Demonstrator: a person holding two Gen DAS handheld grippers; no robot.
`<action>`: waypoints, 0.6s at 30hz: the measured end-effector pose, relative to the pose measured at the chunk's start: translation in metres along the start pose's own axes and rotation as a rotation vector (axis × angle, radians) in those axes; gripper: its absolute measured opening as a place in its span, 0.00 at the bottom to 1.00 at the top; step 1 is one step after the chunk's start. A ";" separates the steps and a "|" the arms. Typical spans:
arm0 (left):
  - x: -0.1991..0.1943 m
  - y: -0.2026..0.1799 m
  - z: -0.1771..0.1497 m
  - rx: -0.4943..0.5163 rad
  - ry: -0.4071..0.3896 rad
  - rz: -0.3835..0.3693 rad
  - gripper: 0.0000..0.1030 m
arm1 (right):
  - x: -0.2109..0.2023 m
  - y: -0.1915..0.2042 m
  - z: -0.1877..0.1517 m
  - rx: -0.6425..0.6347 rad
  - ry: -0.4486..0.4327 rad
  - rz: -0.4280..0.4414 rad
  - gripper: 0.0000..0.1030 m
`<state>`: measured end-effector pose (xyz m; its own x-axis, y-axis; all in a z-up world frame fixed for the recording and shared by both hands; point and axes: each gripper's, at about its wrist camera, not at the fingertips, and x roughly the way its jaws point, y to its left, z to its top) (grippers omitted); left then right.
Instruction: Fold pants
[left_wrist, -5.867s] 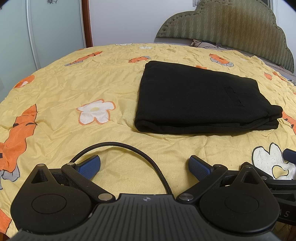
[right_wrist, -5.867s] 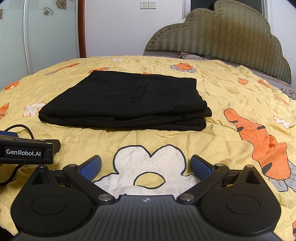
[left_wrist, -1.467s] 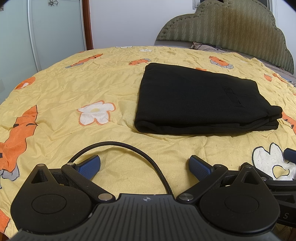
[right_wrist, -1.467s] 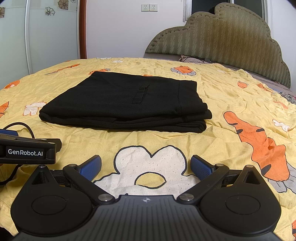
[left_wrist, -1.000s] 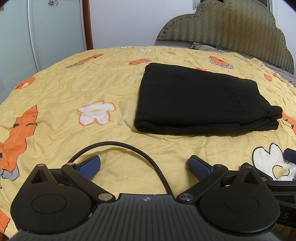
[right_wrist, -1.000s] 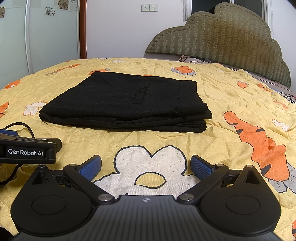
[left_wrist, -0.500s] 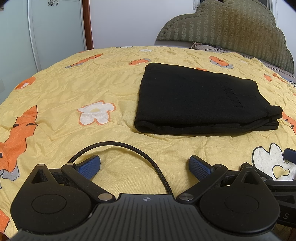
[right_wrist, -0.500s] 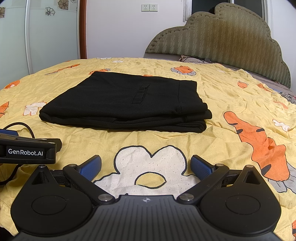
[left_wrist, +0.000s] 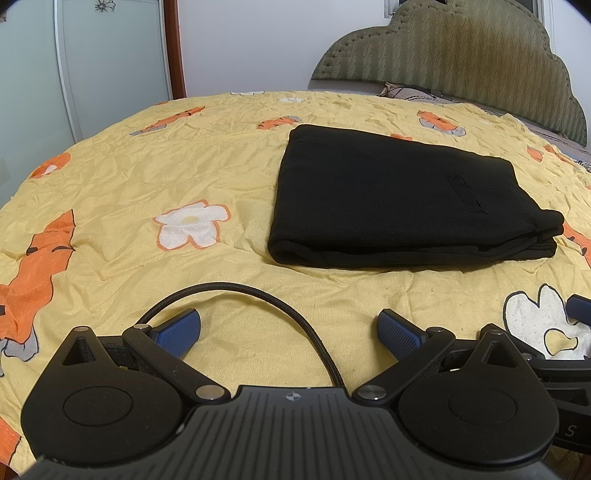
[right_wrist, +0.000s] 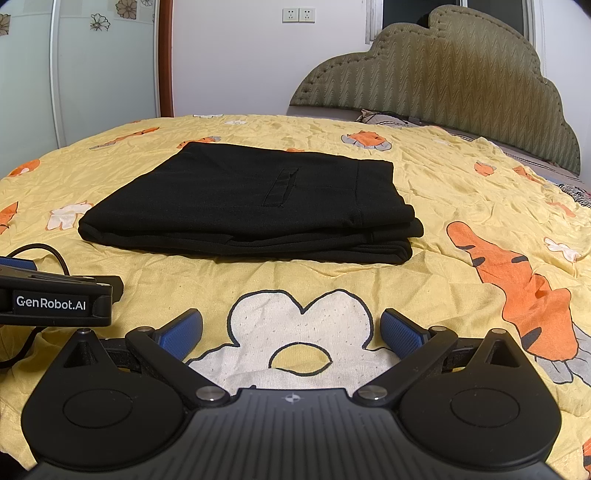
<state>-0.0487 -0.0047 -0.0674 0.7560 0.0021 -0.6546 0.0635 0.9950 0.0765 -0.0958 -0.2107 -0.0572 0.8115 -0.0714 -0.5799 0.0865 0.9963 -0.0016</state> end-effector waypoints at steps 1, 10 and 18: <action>0.000 0.000 0.000 0.000 0.000 0.000 1.00 | 0.000 0.000 0.001 0.000 0.000 0.000 1.00; 0.001 0.000 0.002 0.002 0.004 -0.010 0.99 | 0.000 0.001 0.000 0.002 0.003 0.002 1.00; -0.007 0.003 0.001 0.037 -0.023 -0.035 0.98 | 0.003 -0.004 0.005 -0.011 0.036 0.033 1.00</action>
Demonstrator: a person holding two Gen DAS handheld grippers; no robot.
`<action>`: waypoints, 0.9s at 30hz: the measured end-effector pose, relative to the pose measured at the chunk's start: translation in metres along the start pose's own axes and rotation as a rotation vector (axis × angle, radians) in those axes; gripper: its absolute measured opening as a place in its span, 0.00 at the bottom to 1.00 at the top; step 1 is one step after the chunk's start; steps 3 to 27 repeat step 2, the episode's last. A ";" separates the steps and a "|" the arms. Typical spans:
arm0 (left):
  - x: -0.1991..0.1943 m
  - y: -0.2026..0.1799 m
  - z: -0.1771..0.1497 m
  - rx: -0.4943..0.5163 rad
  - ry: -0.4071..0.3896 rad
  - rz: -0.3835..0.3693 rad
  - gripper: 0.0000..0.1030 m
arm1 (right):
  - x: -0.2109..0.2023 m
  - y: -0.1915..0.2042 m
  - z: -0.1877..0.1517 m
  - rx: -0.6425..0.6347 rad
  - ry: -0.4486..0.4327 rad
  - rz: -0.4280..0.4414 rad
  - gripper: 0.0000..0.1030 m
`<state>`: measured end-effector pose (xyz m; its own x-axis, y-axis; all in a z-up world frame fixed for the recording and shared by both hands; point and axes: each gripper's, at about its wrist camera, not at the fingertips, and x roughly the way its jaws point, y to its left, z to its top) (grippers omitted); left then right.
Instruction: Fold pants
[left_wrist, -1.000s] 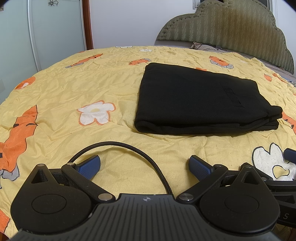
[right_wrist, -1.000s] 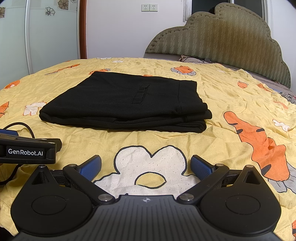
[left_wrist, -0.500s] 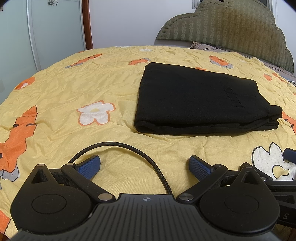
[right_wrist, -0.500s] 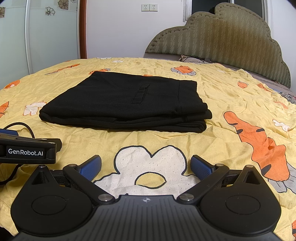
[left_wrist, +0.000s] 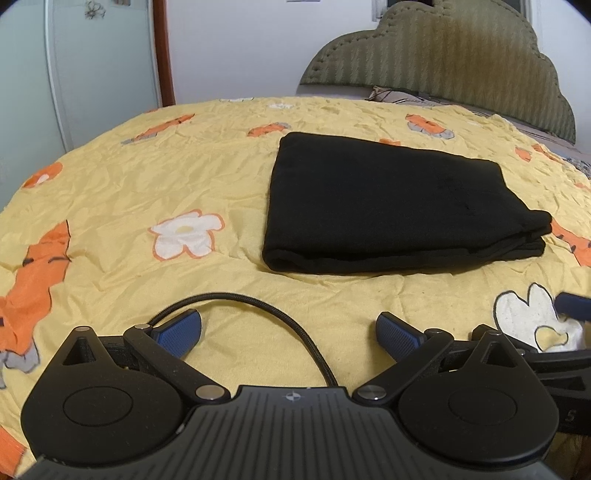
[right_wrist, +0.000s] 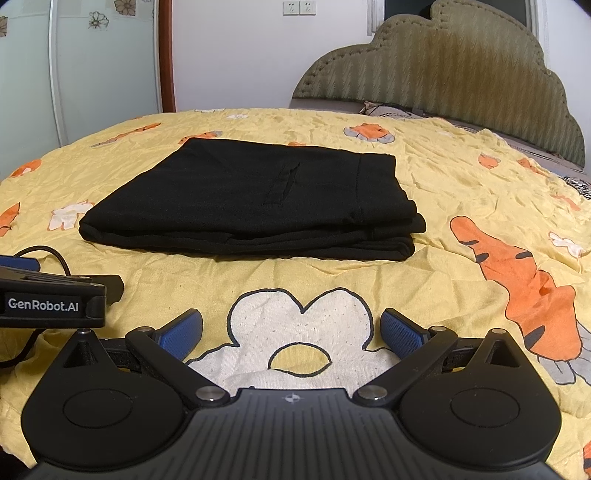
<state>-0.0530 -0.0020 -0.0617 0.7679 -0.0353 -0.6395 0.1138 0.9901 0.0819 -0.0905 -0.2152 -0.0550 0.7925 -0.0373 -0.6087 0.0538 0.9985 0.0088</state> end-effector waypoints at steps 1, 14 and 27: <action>-0.004 0.001 0.001 0.011 -0.005 -0.007 0.98 | -0.001 -0.001 0.002 -0.022 0.004 0.015 1.00; -0.008 0.004 0.004 0.016 -0.013 -0.018 0.98 | -0.002 -0.002 0.004 -0.048 0.005 0.035 1.00; -0.008 0.004 0.004 0.016 -0.013 -0.018 0.98 | -0.002 -0.002 0.004 -0.048 0.005 0.035 1.00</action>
